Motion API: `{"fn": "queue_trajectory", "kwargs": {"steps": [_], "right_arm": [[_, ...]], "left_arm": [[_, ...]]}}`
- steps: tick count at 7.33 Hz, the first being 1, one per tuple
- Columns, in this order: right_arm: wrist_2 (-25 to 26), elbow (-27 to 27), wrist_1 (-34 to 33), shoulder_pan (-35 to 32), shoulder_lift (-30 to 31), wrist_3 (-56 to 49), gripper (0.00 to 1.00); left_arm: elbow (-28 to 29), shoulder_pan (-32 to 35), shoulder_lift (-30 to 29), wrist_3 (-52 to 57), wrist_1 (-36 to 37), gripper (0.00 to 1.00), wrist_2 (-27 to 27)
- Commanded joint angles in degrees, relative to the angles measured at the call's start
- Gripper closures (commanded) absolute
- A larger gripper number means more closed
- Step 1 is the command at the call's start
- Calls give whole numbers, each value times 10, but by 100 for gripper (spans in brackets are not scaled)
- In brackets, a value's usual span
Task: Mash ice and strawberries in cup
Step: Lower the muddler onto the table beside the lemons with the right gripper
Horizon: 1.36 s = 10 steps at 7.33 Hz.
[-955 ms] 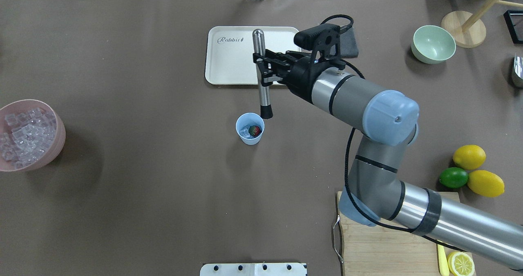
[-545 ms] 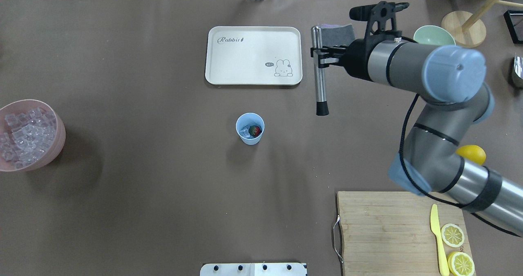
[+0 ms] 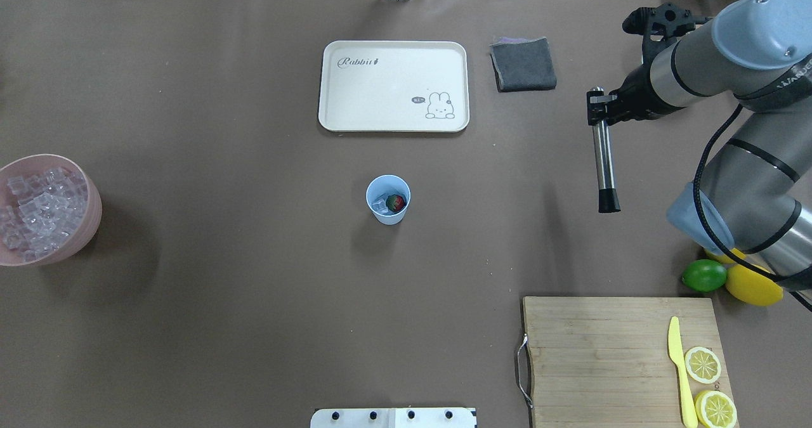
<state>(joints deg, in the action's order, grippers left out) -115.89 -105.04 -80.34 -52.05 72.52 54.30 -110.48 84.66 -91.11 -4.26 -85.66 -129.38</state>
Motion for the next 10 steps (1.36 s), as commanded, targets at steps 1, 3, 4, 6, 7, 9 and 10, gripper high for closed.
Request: {"fn": "queue_trajectory", "kwargs": {"steps": [1,3,4,6,7,9,10], "right_arm": [[-87,88,-29,-16,-2,-47,100],[-88,160,-29,-38,3,-151,100],[-88,178,-29,-51,-4,-165,100],[-89,204,-28,-60,-16,-160,100],[-90,215,-28,-60,-19,-155,100],[-97,236,-28,-60,-27,-155,100],[-97,244,-27,-59,-28,-155,100]], "left_arm": [[-2,0,0,-4,-1,2,13],[-9,1,0,-6,-1,2,18],[-8,1,0,-6,-1,2,18],[-10,0,0,-7,-1,2,25],[-11,0,0,-7,-1,2,25],[-15,0,0,-10,-1,2,25],[-17,0,-1,-12,-1,2,26]]}}
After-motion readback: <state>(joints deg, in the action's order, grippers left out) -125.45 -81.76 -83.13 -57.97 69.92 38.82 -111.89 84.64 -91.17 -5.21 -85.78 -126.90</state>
